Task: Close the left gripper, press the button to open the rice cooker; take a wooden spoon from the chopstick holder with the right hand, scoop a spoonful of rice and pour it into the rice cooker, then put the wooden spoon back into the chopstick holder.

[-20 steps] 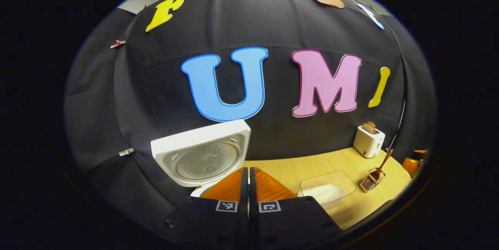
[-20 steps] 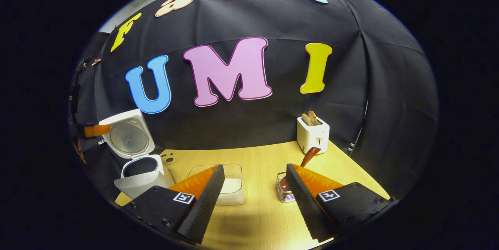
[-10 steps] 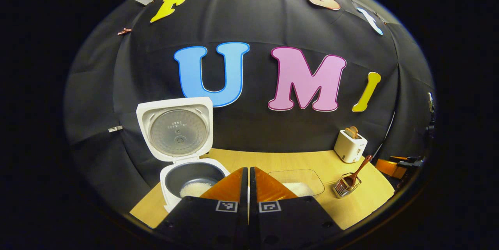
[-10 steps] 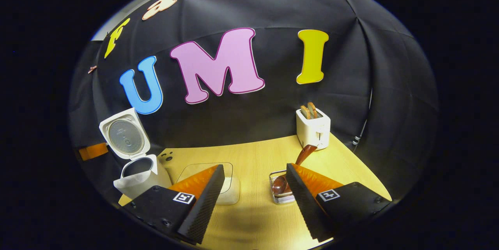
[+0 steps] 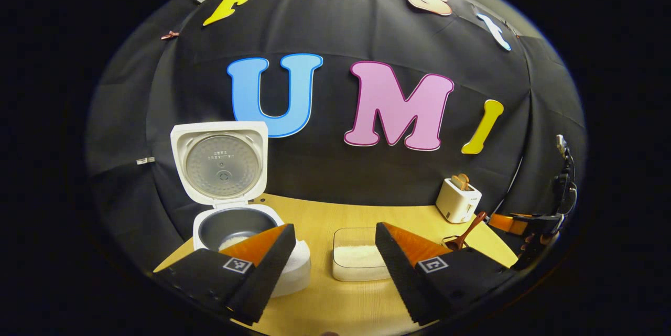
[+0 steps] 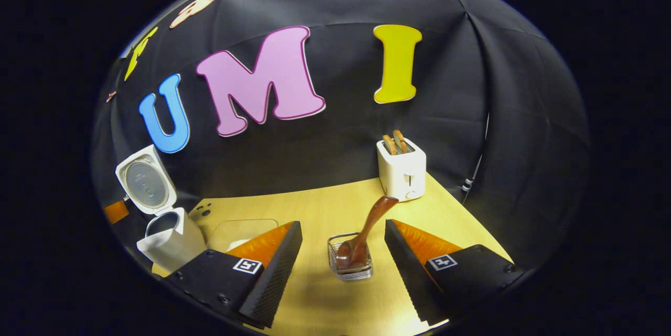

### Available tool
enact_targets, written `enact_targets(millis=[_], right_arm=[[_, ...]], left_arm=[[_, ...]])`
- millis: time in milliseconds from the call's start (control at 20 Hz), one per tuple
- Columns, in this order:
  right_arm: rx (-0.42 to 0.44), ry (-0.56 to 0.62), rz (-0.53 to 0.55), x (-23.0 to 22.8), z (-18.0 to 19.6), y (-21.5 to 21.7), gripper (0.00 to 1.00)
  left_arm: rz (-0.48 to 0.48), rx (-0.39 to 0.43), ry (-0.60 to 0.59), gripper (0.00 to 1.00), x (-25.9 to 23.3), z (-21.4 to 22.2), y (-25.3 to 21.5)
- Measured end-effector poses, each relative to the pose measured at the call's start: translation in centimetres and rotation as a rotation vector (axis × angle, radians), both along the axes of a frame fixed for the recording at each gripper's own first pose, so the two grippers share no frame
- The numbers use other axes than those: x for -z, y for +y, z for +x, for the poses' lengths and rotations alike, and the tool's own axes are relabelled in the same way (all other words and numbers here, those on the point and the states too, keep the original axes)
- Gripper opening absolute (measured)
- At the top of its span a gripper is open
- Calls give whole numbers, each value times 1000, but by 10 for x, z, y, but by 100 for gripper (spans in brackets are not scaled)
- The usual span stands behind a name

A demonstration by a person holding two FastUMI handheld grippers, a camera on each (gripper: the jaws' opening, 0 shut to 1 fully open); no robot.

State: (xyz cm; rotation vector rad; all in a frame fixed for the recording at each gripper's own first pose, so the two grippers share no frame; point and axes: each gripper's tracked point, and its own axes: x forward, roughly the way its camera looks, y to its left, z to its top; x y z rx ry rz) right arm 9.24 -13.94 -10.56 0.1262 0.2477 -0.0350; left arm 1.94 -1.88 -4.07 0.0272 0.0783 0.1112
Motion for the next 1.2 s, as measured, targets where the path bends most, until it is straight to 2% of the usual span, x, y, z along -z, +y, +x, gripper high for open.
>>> enact_targets(millis=[200,350,550,1000,1200], right_arm=[[16,59,23,24,26,-22,99],[-3,140,104,47,45,-20,98],[-3,215,157,76,76,-23,99],[-8,304,223,122,132,-15,96],[-35,327,216,136,145,-15,81]], left_arm=[[28,-5,9,98,1,-4,-4],[48,-19,38,98,12,-8,-5],[108,-19,82,98,30,-13,-11],[77,-38,127,97,46,-18,-15],[80,-60,132,97,50,-23,-10]])
